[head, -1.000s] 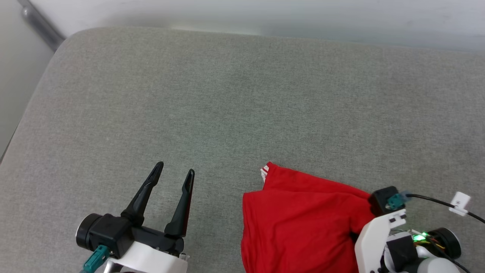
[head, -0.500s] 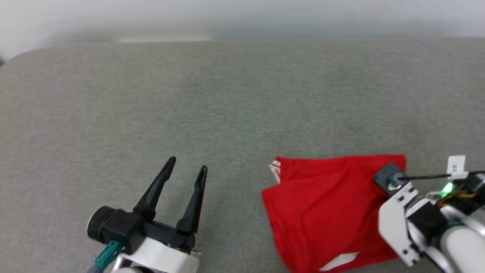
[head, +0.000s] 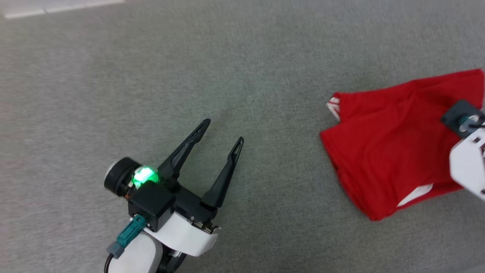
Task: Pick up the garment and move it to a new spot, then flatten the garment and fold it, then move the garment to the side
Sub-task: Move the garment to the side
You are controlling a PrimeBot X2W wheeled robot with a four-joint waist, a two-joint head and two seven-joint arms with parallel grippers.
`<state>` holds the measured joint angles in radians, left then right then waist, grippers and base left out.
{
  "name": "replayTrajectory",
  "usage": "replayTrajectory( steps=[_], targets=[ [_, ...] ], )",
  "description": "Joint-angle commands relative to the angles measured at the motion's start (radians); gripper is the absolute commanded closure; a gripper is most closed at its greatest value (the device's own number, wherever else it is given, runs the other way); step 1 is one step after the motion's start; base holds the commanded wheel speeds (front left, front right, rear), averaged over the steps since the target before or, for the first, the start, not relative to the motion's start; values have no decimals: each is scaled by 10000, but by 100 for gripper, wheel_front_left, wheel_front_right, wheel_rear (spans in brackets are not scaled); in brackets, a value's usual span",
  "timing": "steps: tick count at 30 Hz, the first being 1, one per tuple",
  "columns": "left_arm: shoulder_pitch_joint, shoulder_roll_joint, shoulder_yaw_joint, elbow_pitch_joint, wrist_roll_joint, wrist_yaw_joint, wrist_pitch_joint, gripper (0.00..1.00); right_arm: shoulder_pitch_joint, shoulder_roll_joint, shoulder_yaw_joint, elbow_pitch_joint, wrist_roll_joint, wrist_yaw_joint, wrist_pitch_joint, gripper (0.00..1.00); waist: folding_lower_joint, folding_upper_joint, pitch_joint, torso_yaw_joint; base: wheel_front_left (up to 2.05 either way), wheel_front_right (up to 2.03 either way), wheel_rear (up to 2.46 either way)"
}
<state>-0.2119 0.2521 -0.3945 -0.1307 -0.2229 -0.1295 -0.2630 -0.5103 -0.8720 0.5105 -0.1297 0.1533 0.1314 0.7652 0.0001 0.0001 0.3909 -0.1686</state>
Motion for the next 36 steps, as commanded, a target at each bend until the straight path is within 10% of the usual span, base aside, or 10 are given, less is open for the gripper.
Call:
replayTrajectory(
  steps=[1,32,33,34,36],
  targets=[
    [-491,245,-175,-152,91,-13,-21,0,-363,-201,-255,293,-26,-15,-363,100,-1,-1,1190,-799,0,0,0],
    [-1901,958,-1115,-939,-45,-4,-21,0,-13,-226,-4783,5693,-1223,-16,-4031,100,-1,-1,3096,-42,0,0,0],
    [-1879,943,-1113,-915,-43,-4,-21,0,-62,-186,-4862,5672,-1320,-16,-4055,87,-1,-1,3054,-48,0,0,0],
    [-1873,926,-1121,-891,-38,-4,-21,0,-94,-138,-4929,5622,-1428,-16,-4090,0,-1,-1,2992,-46,0,0,0],
    [-1843,855,-1065,-856,-62,-4,-21,0,-152,35,-5082,5598,-1548,-15,-3977,0,-1,-1,2802,-48,0,0,0]
  ],
)
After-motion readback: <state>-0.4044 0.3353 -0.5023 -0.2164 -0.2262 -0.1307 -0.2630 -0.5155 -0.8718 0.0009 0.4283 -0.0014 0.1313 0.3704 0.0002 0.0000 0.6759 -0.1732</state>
